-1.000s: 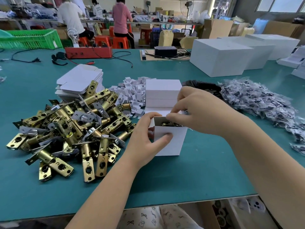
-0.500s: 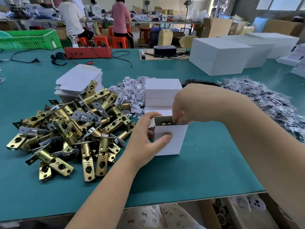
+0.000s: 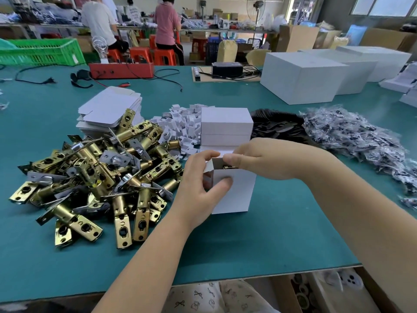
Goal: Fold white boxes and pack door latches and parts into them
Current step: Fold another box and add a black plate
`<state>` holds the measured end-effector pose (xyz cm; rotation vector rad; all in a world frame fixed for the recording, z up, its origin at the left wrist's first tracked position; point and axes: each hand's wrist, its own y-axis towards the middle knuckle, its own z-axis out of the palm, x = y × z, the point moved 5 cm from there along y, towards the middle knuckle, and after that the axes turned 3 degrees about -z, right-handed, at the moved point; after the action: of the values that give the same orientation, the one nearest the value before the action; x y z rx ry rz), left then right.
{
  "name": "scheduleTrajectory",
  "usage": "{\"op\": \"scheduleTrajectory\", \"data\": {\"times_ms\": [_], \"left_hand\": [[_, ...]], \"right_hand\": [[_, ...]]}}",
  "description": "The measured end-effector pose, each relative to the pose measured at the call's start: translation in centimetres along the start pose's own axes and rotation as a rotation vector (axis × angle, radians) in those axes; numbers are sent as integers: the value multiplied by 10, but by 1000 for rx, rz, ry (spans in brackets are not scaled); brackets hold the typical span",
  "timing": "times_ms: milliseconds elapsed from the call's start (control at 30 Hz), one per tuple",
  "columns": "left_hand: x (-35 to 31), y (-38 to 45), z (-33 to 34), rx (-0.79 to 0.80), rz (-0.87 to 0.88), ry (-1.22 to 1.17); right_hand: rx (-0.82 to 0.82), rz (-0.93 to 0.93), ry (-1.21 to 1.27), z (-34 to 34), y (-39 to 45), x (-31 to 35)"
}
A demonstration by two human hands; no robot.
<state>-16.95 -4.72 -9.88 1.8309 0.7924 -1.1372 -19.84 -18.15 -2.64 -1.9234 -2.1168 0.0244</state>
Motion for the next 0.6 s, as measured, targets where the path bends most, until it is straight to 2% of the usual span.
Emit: {"op": "scheduleTrajectory", "data": {"times_ms": [67, 133, 200, 267, 333, 433, 600], "left_hand": [[3, 1, -2, -22, -24, -48], [7, 3, -4, -39, -61, -125], [10, 4, -4, -39, -93, -193], [10, 5, -5, -72, -93, -231], [9, 5, -8, -140, -77, -268], [13, 7, -12, -213, -89, -326], [13, 8, -17, -232, -68, -412]], "right_hand": [[-186, -69, 266, -1, -5, -9], [-458, -99, 589, 1, -12, -26], [-779, -70, 829, 11, -22, -43], [-1015, -26, 1001, 31, -31, -49], [-1100, -13, 1073, 52, -34, -46], [-1129, -73, 1035, 65, -35, -36], [-1188, -205, 698, 58, -36, -21]]}}
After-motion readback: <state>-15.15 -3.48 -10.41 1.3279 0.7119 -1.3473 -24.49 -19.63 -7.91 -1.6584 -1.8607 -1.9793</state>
